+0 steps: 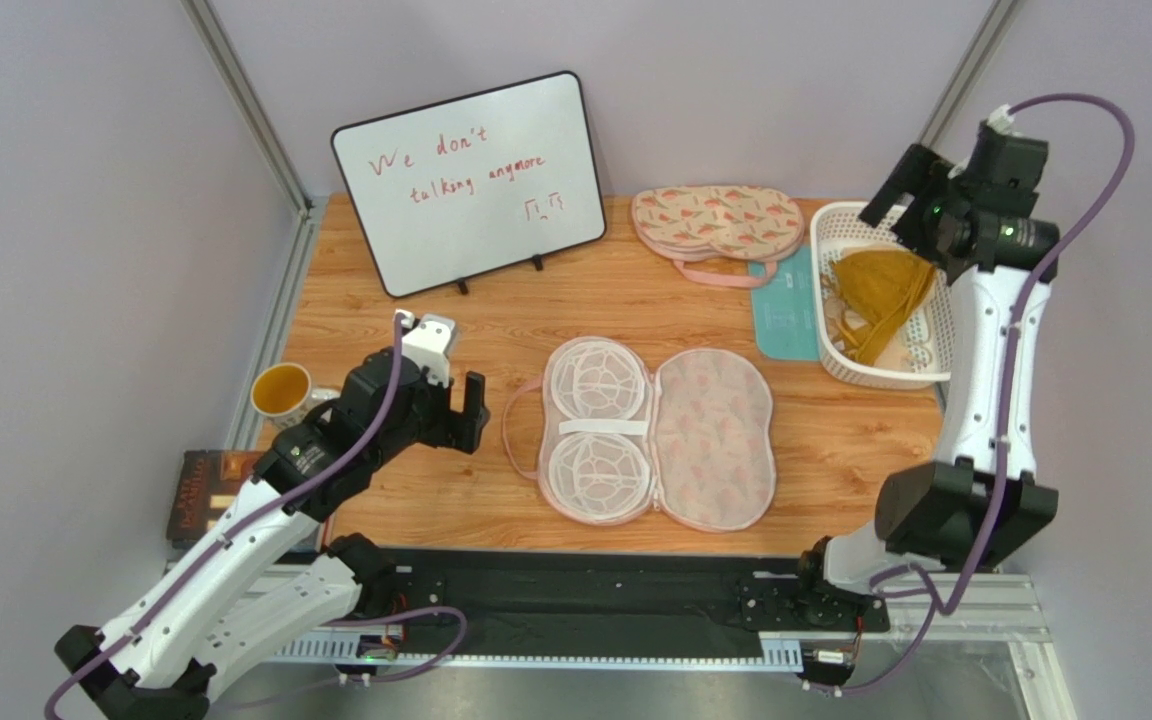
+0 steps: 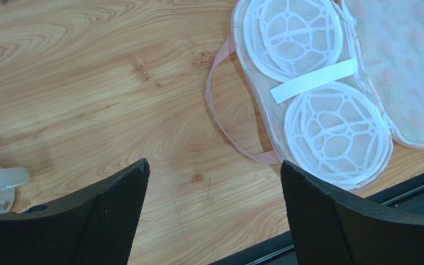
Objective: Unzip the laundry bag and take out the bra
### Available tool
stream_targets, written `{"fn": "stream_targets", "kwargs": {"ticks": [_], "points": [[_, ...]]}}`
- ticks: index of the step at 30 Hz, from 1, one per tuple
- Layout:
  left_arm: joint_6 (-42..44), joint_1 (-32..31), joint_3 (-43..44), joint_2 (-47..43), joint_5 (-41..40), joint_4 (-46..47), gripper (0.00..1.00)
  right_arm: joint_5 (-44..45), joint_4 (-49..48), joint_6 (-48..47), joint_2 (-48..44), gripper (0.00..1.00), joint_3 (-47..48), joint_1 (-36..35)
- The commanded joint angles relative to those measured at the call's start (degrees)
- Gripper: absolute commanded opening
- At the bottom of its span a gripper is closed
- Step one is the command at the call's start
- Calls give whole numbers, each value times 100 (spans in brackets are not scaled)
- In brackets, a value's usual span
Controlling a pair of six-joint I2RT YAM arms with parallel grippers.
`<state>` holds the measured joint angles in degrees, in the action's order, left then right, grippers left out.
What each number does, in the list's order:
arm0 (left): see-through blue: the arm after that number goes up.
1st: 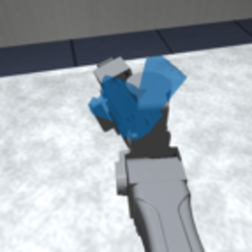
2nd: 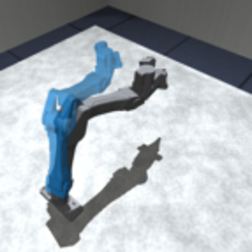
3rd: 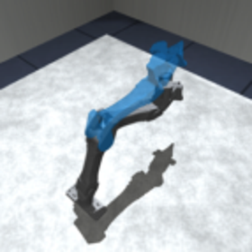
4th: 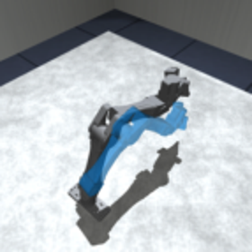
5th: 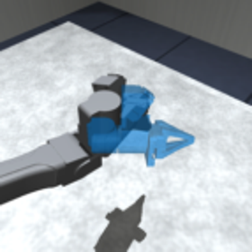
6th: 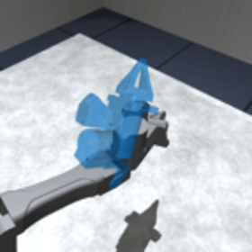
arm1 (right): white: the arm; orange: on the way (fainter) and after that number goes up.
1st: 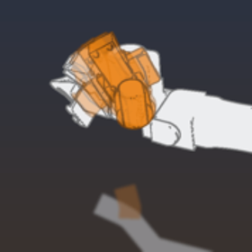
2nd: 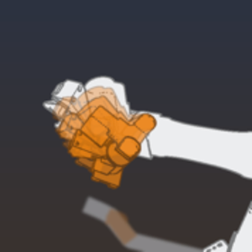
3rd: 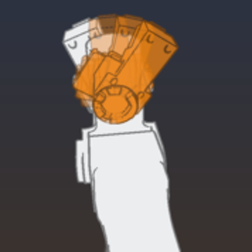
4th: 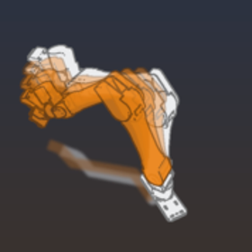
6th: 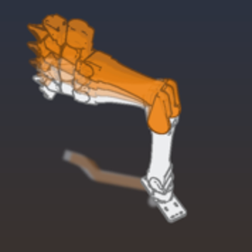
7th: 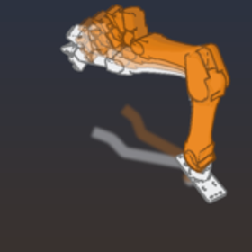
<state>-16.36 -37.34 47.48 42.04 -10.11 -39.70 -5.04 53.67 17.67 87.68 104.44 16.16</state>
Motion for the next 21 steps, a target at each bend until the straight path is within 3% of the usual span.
{"fn": "stream_targets", "kwargs": {"ticks": [1, 5, 9, 16, 21], "points": [[80, 25, 15, -73, 62, -2, 94, -279, -488, 201, -1014, 97, -1134, -745], [72, 25, -2, -126, 27, -11, 94, 89, -1058, 631, -1990, 96, -3195, -1588], [54, 34, -20, -179, 35, -11, 94, 248, -1333, 957, -2746, 91, -4595, -2082], [80, 25, -2, -179, 158, -2, 94, 916, -1192, 922, -3055, 90, -5785, -2249], [80, 25, -20, -223, 132, 15, 94, 847, -1429, 1098, -2932, 88, -6207, -2249]]}}
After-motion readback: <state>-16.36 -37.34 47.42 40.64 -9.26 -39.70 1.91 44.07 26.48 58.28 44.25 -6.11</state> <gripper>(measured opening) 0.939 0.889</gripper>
